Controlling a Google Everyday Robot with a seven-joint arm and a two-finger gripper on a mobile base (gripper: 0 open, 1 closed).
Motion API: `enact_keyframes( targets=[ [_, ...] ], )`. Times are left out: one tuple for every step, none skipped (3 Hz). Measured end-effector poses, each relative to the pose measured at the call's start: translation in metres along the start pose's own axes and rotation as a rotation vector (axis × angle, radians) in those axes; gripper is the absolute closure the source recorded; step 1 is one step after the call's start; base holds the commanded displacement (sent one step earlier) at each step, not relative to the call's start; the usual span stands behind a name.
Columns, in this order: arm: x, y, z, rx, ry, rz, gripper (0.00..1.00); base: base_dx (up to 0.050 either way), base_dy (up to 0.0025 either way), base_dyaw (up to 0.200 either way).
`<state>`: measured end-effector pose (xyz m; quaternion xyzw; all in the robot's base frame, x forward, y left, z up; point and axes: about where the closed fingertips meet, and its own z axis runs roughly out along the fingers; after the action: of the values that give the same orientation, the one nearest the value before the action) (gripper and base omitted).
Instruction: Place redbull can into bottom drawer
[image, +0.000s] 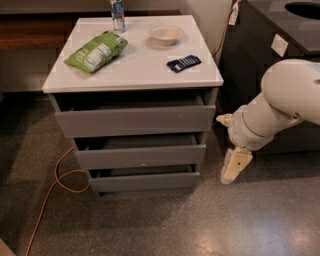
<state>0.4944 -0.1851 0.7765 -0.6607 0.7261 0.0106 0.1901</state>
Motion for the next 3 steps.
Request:
enact_keyframes(
  targets=[
    [-0.003, -0.002, 0.034, -0.018, -0.034, -0.033, 0.00, 0.000, 0.00000, 0.000],
    [-0.008, -0.001, 0.083, -0.031, -0.103, -0.065, 0.00, 0.000, 0.00000, 0.000],
    [-0.008, 0.000, 0.111, -0.032, -0.142, -0.082, 0.00, 0.000, 0.00000, 0.000]
  ],
)
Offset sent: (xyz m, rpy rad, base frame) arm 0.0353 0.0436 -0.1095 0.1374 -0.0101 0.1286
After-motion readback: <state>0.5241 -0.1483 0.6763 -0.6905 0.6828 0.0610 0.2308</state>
